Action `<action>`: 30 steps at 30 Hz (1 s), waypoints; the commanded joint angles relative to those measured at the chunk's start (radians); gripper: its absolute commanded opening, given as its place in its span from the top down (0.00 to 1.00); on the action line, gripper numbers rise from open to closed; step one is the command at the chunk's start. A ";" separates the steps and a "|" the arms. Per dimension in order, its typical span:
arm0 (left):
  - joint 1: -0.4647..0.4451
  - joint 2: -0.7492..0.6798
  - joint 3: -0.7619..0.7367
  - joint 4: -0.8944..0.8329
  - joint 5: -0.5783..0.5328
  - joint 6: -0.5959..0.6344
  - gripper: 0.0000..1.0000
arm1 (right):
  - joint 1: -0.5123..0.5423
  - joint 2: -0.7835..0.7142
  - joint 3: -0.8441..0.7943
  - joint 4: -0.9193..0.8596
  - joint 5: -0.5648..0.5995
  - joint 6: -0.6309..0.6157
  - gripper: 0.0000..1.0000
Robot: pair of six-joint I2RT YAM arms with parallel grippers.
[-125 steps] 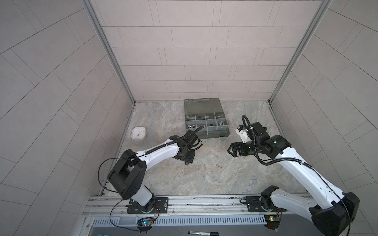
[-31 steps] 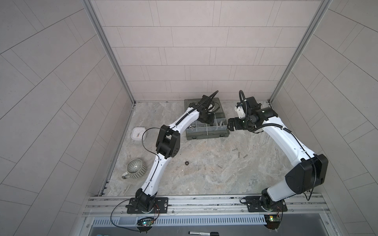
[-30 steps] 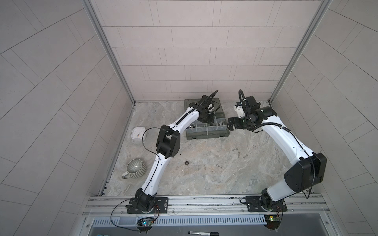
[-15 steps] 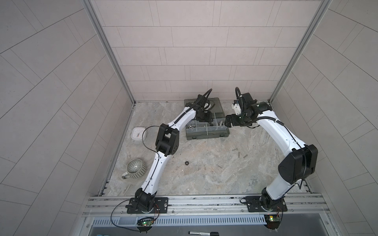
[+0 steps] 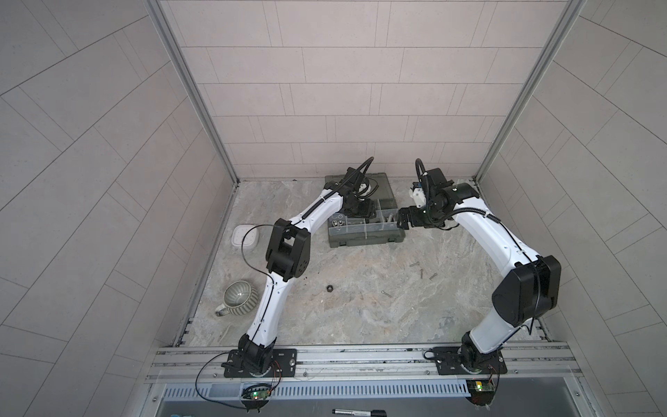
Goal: Sort the screws and nuts into containers
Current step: 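Open the left gripper to drop the nut into the compartment, then lower the left gripper to the last black nut on the table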
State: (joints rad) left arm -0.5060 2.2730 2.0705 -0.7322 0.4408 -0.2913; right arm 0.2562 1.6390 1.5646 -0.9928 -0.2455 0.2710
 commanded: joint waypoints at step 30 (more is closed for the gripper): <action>-0.091 -0.830 -1.196 0.006 -0.252 -0.280 0.37 | 0.321 -0.374 -0.433 0.083 0.042 0.179 0.01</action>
State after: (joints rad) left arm -0.5869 1.4204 0.8806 -0.7483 0.2230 -0.5301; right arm 0.5705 1.3041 1.1526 -0.9100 -0.2413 0.4088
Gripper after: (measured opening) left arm 0.630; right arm 0.992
